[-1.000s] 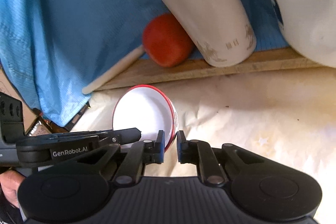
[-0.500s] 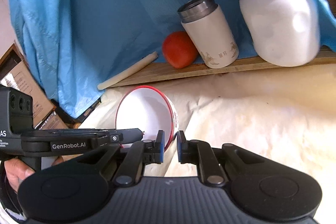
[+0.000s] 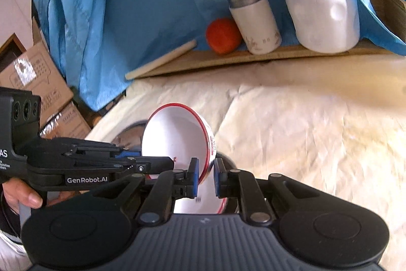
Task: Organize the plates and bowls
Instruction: 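Lift the floral bowl with both grippers and lower it into the white bowl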
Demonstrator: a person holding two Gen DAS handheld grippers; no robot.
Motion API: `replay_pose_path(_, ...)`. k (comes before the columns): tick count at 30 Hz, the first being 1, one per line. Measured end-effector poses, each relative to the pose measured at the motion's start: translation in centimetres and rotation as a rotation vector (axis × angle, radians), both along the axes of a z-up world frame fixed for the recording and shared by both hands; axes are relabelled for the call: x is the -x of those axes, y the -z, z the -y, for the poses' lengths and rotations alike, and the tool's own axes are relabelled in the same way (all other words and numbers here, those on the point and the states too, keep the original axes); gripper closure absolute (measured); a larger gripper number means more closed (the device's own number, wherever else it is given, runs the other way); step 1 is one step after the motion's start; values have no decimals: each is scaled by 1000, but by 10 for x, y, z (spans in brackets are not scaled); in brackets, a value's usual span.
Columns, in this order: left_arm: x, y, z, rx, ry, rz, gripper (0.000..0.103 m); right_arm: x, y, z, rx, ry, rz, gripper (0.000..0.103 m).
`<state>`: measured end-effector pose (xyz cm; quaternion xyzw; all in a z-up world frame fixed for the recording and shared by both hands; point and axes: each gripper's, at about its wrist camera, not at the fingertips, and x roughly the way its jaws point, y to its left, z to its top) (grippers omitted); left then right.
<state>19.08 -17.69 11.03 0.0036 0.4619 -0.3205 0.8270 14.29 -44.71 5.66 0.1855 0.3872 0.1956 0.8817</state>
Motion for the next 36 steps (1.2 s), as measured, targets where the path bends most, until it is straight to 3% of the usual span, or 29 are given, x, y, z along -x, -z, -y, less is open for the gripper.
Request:
replay_pose_path(11, 18, 12, 2, -75, 61, -23, 84, 11, 11, -12, 44, -27, -70, 87)
replay_pose_path(36, 23, 8, 23, -222, 145, 35, 83, 11, 14, -21, 123, -51, -138, 85)
